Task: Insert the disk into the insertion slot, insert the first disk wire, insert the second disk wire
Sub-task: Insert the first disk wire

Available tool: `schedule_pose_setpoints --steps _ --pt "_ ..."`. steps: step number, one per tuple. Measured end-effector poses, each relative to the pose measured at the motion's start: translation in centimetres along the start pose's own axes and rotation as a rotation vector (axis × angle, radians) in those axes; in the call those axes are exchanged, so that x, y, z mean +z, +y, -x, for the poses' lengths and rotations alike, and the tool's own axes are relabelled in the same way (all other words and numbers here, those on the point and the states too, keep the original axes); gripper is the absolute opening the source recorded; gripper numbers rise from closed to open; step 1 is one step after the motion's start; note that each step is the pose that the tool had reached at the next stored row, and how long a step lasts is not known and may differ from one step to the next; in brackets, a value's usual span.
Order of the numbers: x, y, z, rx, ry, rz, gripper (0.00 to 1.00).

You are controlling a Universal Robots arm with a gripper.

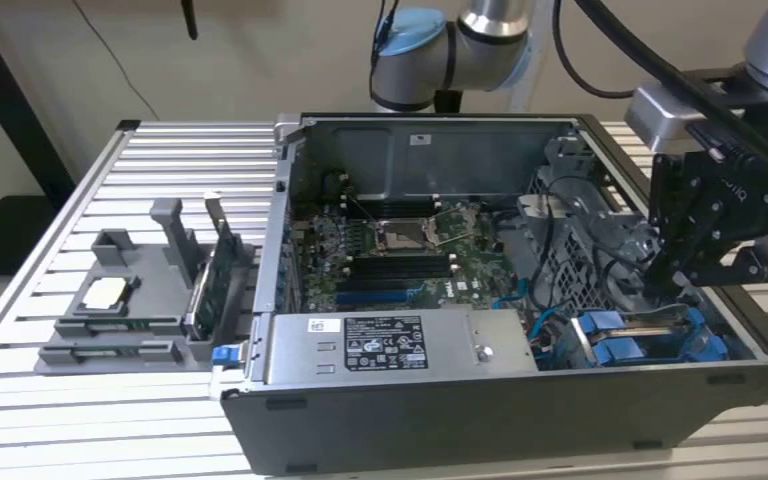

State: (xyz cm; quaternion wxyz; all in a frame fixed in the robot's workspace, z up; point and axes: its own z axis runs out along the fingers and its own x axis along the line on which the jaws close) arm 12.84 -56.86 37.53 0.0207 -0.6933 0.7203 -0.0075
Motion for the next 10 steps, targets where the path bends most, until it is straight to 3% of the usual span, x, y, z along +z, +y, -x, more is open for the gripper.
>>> schedule_pose_setpoints --steps 10 --pt "0.08 -0.01 -0.07 0.004 -0.0003 0.0011 0.19"
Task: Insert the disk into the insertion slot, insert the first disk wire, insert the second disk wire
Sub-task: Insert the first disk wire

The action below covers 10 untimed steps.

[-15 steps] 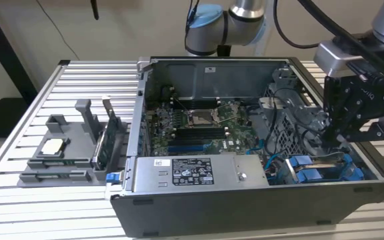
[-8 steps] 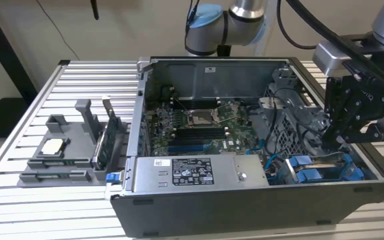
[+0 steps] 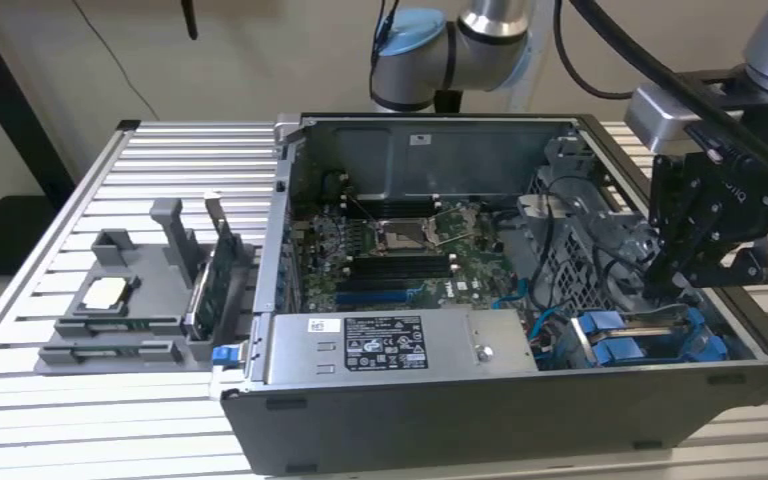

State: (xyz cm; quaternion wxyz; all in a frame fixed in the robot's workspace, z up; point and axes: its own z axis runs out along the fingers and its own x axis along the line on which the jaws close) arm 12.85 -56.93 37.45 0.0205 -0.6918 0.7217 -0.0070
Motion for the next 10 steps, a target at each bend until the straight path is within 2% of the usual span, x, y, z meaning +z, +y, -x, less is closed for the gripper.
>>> schedule_pose_setpoints --steps 10 --pt "0.21 -0.12 -0.34 0.001 0.0005 0.0092 0.19"
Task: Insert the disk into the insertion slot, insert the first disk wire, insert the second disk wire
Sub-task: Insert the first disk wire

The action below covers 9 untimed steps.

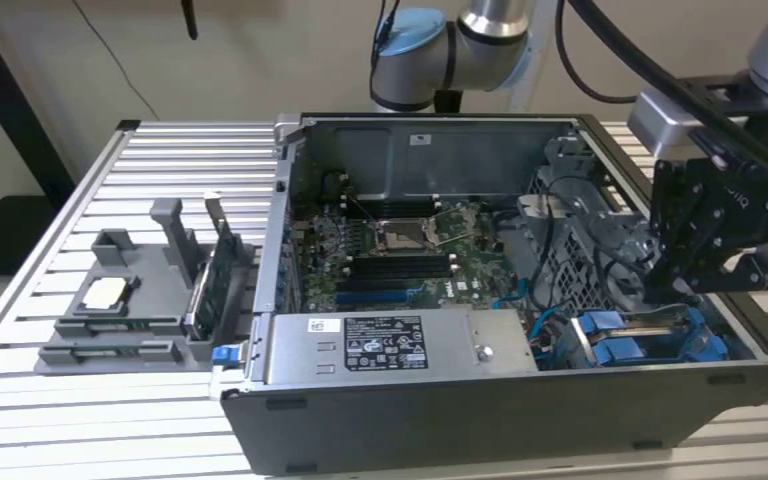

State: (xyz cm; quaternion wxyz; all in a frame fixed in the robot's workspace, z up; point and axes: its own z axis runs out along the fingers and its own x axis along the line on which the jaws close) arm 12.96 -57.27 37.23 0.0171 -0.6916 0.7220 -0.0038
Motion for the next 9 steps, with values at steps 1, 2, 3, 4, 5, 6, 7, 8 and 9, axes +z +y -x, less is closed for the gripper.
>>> schedule_pose_setpoints --steps 1,2,3,4,5,6,7,8,9 --pt "0.02 -0.01 -0.03 0.000 0.0001 0.0012 0.19" --pt "0.05 -0.02 -0.06 0.000 0.0000 0.0024 0.19" --pt "0.08 -0.03 -0.09 0.000 0.0000 0.0030 0.19" --pt "0.10 -0.04 -0.11 0.000 0.0000 0.0032 0.19" --pt "0.10 -0.05 -0.13 0.000 0.0002 0.0033 0.19" --pt "0.12 -0.06 -0.14 0.000 0.0002 0.0034 0.19" --pt "0.13 -0.07 -0.16 0.000 0.0002 0.0036 0.19" --pt "0.16 -0.09 -0.18 0.000 0.0001 0.0041 0.19" --pt "0.19 -0.10 -0.19 0.000 0.0001 0.0048 0.19"
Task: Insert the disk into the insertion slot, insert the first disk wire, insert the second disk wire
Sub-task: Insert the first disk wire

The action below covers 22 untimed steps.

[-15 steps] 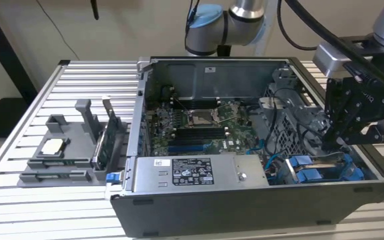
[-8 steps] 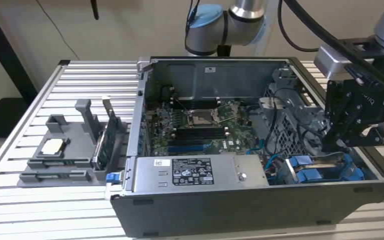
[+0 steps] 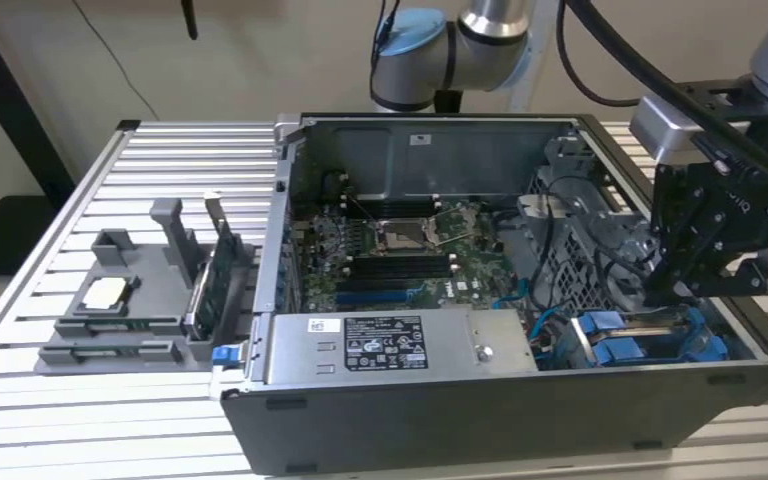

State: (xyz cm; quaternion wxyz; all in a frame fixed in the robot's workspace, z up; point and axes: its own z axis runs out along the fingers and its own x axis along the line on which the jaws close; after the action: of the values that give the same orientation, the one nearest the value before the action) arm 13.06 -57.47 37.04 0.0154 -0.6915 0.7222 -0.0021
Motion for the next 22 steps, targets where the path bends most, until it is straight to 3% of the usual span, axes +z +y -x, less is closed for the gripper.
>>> schedule_pose_setpoints --steps 6,17,22 --pt "0.42 -0.26 -0.09 0.004 0.0004 0.0036 0.19" --pt "1.77 -1.93 0.43 0.007 -0.0018 0.0045 0.19" --pt "1.87 -2.10 0.47 0.007 -0.0012 0.0044 0.19"
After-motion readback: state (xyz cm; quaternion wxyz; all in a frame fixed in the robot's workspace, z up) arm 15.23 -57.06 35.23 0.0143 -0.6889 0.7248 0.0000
